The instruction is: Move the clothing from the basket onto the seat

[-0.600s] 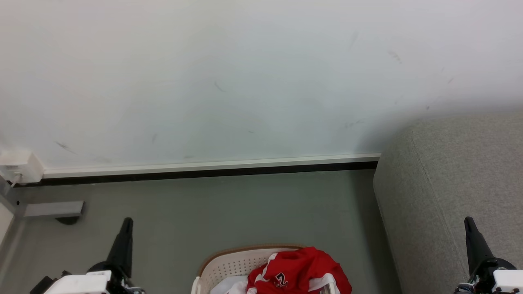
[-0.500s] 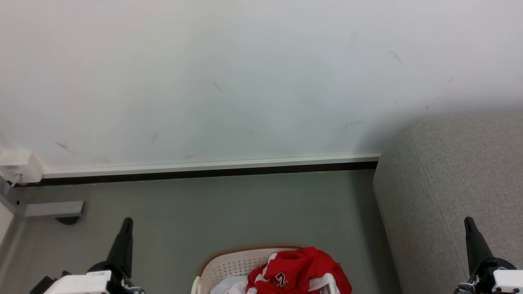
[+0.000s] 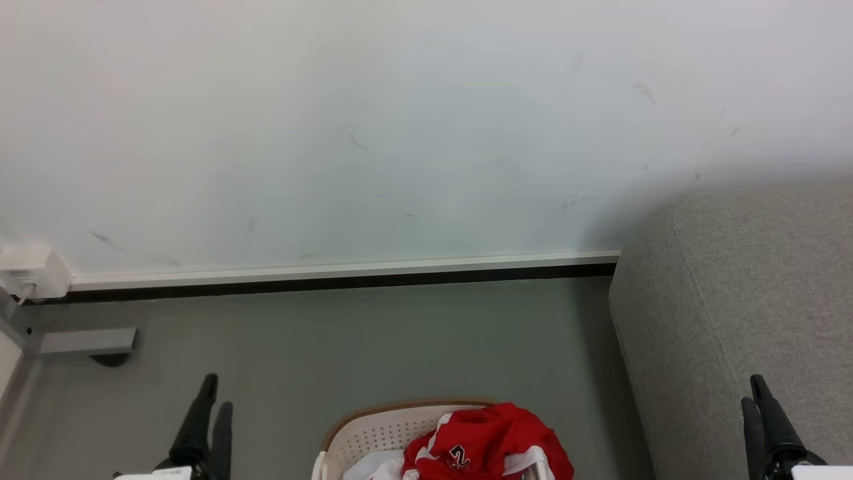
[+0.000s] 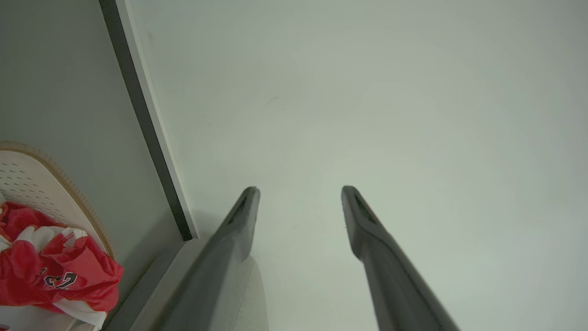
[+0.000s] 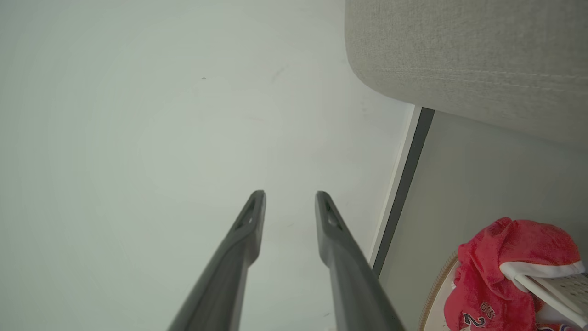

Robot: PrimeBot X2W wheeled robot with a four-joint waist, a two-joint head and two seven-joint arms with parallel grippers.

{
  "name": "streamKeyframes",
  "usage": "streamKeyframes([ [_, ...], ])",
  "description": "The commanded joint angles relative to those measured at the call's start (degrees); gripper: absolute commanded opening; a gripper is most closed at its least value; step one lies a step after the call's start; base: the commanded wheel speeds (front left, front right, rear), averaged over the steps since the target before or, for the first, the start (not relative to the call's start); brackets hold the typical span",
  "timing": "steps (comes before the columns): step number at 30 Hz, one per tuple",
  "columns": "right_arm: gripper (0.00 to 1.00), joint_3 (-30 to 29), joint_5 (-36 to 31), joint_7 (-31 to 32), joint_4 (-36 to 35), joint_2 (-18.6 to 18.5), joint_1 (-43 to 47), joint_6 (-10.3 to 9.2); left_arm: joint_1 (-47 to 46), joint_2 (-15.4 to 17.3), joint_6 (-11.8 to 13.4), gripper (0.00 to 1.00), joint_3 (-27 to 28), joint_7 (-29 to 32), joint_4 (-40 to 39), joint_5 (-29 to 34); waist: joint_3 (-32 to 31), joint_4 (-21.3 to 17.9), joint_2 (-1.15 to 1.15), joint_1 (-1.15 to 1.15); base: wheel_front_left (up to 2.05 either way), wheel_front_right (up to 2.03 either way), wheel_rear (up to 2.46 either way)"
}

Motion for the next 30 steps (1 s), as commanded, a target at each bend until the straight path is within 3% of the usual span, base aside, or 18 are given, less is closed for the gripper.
streamKeyframes([
  [1, 1.0, 0.3, -0.2, -0.3, -0.5, -0.1, -0.2, 0.0, -0.3, 0.1, 0.0, 1.0, -0.1, -0.4, -0.3, 0.0, 0.0, 0.0, 0.0, 0.0, 0.0, 0.0, 0.0],
  [11, 1.0, 3.3, -2.5, -3.3, -3.4, -0.9, -0.6, -0.01, -0.6, 0.2, -0.1, 1.0, -0.5, -3.3, -2.2, 3.2, 0.0, 0.0, 0.0, 0.0, 0.0, 0.0, 0.0],
  [30, 1.0, 7.4, -16.9, -8.0, -6.9, -2.8, -1.3, -0.03, -0.2, 0.5, 1.0, 1.0, -1.5, -8.0, -5.9, 25.1, -0.3, -0.1, 0.0, 0.0, 0.0, 0.0, 0.0],
])
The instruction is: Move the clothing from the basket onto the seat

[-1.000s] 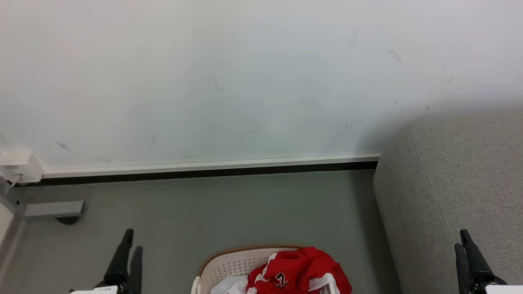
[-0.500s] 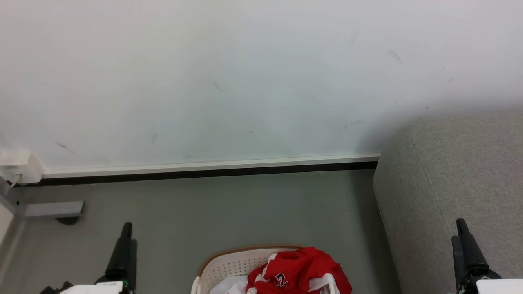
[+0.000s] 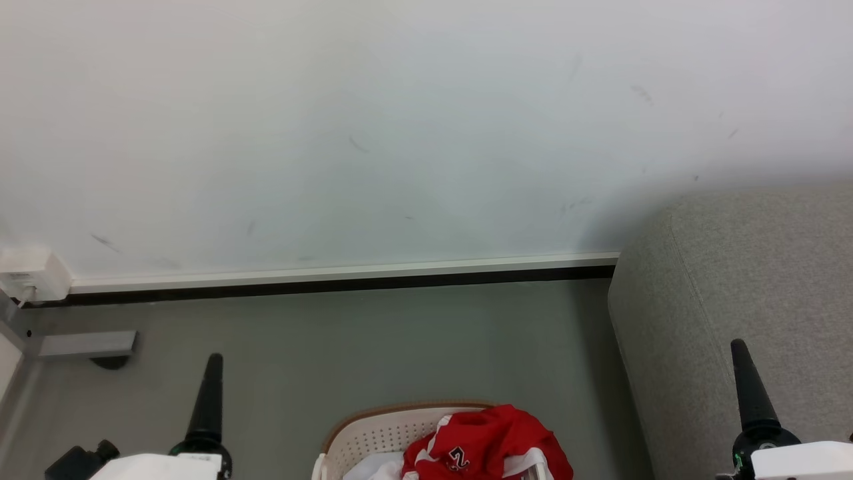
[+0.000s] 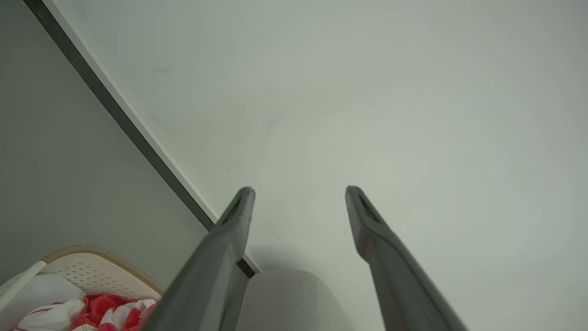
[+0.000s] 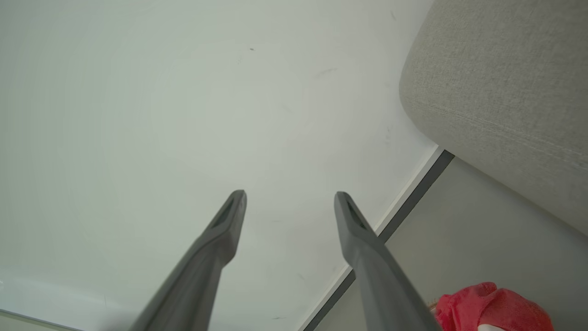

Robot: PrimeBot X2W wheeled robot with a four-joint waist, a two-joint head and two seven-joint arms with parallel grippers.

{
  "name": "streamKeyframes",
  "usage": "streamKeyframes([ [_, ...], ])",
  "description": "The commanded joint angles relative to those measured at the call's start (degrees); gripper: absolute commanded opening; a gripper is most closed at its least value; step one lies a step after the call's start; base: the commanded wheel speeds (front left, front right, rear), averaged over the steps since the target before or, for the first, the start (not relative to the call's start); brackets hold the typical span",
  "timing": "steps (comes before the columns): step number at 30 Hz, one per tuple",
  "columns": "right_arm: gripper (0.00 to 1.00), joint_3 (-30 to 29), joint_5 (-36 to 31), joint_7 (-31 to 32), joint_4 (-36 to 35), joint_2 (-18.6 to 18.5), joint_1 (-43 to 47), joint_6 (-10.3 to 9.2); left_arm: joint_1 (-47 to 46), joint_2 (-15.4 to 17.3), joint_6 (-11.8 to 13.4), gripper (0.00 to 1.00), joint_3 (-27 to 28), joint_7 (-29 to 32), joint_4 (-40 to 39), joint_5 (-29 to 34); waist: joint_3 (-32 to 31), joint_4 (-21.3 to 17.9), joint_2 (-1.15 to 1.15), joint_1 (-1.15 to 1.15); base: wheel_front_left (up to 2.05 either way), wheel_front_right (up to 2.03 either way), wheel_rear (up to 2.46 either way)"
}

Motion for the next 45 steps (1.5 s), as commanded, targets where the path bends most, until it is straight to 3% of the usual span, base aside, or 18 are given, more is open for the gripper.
streamKeyframes([
  [1, 1.0, 0.9, -3.0, -0.8, -1.5, -1.0, -1.7, -0.03, -0.8, 0.6, 0.3, 1.0, -0.3, -0.7, -1.4, 3.2, 0.0, 0.0, 0.0, 0.0, 0.0, 0.0, 0.0],
  [22, 1.0, 6.1, -22.7, -4.7, -2.6, -3.3, -2.2, -0.05, 0.1, 0.8, 2.7, 1.0, -2.5, -4.6, -3.1, 23.5, -0.4, -0.1, 0.0, 0.0, 0.0, 0.0, 0.0],
  [45, 1.0, 6.6, -39.3, -8.4, 0.6, -3.5, -2.5, -0.07, 0.8, 0.9, 4.7, 1.0, -4.5, -8.3, -2.2, 42.0, -0.8, -0.3, 0.0, 0.0, 0.0, 0.0, 0.0],
])
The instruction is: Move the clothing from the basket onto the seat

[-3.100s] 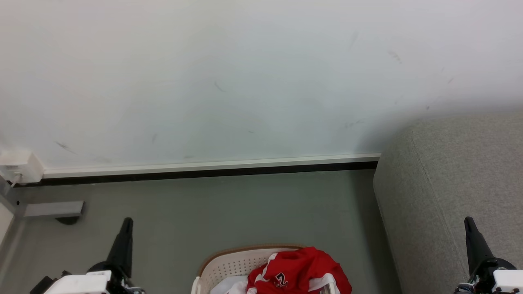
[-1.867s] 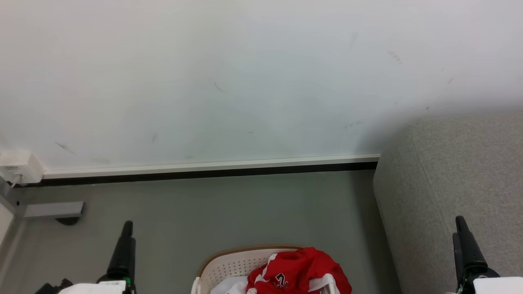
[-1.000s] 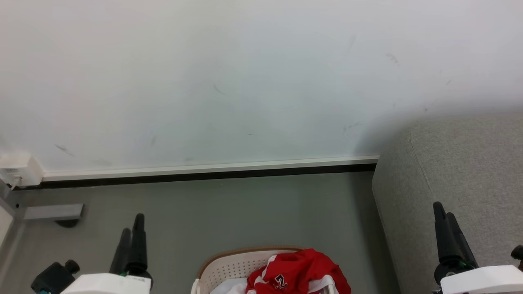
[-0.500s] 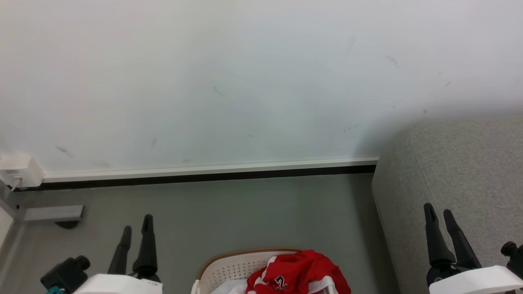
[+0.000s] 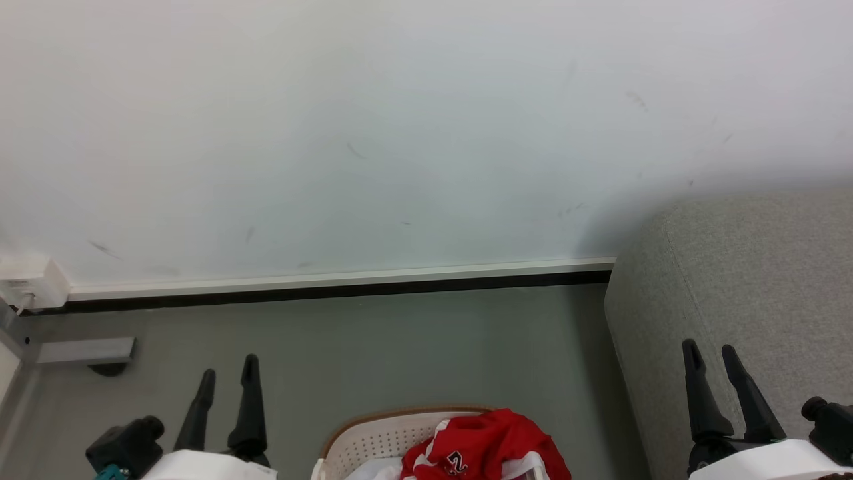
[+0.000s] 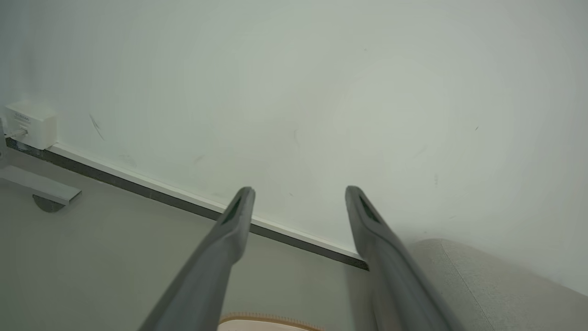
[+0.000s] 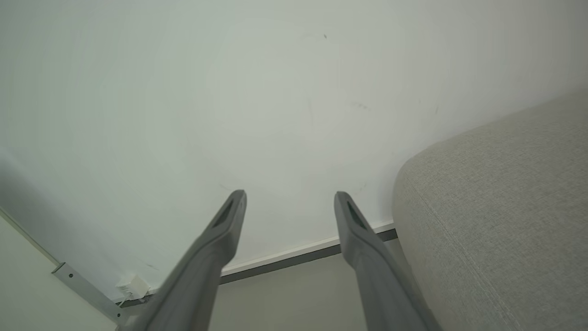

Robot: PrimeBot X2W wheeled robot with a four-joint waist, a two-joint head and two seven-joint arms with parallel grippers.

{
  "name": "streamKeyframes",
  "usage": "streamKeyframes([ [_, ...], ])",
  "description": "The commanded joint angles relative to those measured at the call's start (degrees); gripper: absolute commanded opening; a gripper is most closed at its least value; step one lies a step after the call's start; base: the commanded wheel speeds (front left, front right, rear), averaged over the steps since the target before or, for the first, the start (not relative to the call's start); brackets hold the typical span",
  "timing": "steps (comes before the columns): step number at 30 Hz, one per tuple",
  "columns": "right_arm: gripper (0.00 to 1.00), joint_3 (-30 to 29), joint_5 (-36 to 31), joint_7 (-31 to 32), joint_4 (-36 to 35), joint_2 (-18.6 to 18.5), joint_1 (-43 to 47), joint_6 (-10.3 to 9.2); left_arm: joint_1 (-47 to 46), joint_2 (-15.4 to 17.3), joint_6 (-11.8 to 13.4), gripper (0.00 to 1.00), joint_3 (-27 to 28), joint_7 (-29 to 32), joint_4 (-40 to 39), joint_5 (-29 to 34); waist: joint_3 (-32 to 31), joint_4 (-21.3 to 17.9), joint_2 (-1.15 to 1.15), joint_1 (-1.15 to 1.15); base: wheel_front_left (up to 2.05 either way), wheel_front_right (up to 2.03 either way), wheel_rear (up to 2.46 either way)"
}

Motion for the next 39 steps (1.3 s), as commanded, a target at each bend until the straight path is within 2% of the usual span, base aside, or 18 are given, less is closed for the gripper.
streamKeyframes([
  [1, 1.0, 0.2, -1.4, -0.6, -0.1, -0.4, -1.4, -0.07, 0.1, 0.5, 0.2, 1.0, -0.1, -0.7, -0.3, 2.1, 0.0, 0.0, 0.0, 0.0, 0.0, 0.0, 0.0],
  [39, 1.0, 5.1, -14.8, -5.1, -0.5, -2.4, -2.4, -0.11, 0.9, 0.7, 2.2, 1.0, -1.3, -5.2, -1.8, 18.3, -0.3, -0.4, 0.0, 0.0, 0.0, 0.0, 0.0],
])
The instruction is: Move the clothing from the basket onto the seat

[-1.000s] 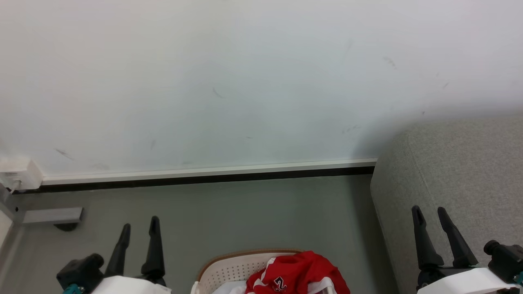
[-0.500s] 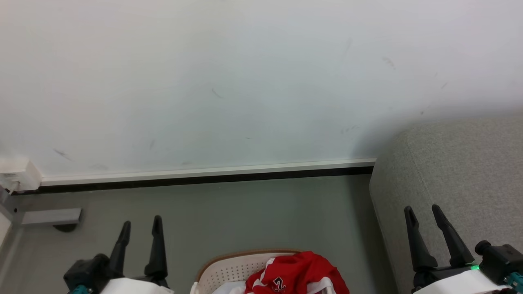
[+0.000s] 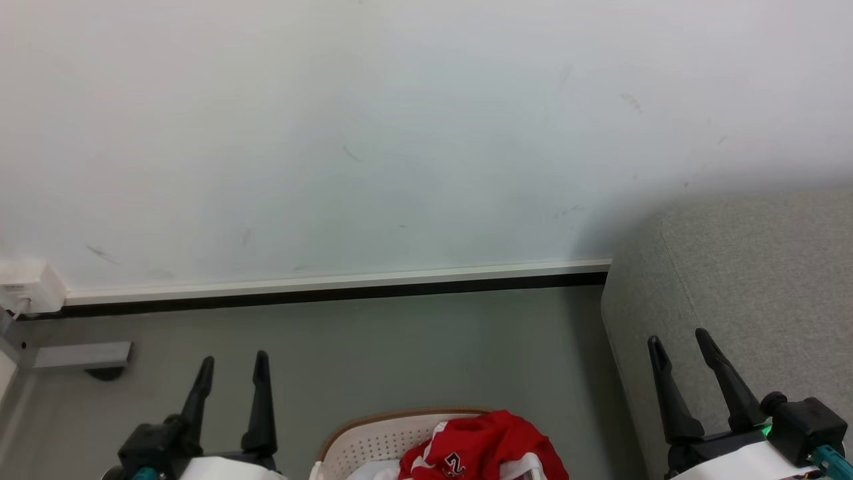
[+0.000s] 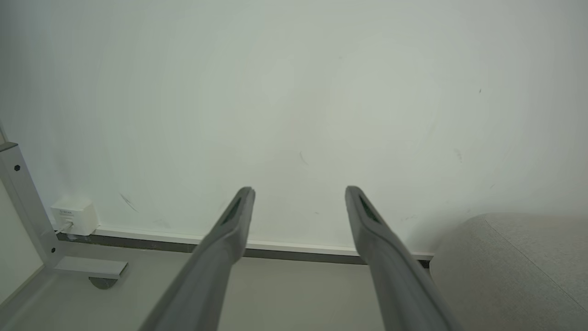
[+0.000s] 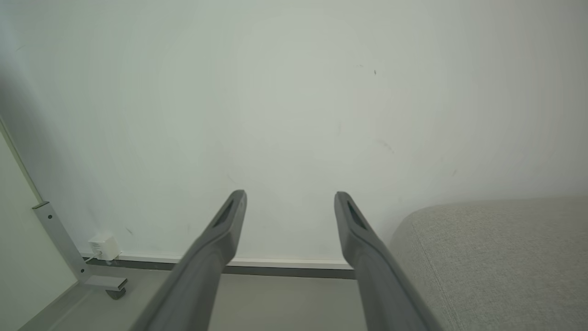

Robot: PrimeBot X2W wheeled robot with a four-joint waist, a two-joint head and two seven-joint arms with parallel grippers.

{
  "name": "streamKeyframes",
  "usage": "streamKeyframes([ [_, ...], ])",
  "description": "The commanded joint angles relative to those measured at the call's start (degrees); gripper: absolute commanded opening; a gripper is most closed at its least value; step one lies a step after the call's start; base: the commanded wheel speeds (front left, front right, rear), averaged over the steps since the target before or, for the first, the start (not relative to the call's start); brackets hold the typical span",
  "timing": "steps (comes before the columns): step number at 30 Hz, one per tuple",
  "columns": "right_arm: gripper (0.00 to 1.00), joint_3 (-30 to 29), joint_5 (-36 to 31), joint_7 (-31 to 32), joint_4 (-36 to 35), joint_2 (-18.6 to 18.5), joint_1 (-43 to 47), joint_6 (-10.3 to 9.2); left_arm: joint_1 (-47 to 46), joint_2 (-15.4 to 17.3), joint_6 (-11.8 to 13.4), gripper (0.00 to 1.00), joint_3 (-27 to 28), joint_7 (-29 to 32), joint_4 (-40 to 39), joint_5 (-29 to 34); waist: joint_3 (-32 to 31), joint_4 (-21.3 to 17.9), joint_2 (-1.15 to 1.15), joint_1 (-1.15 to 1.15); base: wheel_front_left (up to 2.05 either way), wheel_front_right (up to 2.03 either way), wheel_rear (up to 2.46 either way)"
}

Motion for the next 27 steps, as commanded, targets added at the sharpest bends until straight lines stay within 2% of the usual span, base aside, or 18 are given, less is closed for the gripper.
streamKeyframes([
  [1, 1.0, 0.1, -0.7, -0.5, -0.4, -0.4, -0.7, -0.11, 0.4, 0.5, 0.1, 1.0, -0.1, -0.5, -0.4, 1.2, 0.0, 0.0, 0.0, 0.0, 0.0, 0.0, 0.0],
  [13, 1.0, 1.1, -4.5, -1.6, -0.4, -0.8, -0.8, -0.12, 0.5, 0.5, 0.3, 1.0, -0.3, -1.6, -0.5, 5.4, -0.2, -0.1, 0.0, 0.0, 0.0, 0.0, 0.0],
  [27, 1.0, 1.3, -3.7, -1.5, -0.6, -0.8, -0.9, -0.12, 0.1, 0.5, -0.2, 1.0, -0.1, -1.5, -0.1, 5.1, 0.1, -0.1, 0.0, 0.0, 0.0, 0.0, 0.0],
])
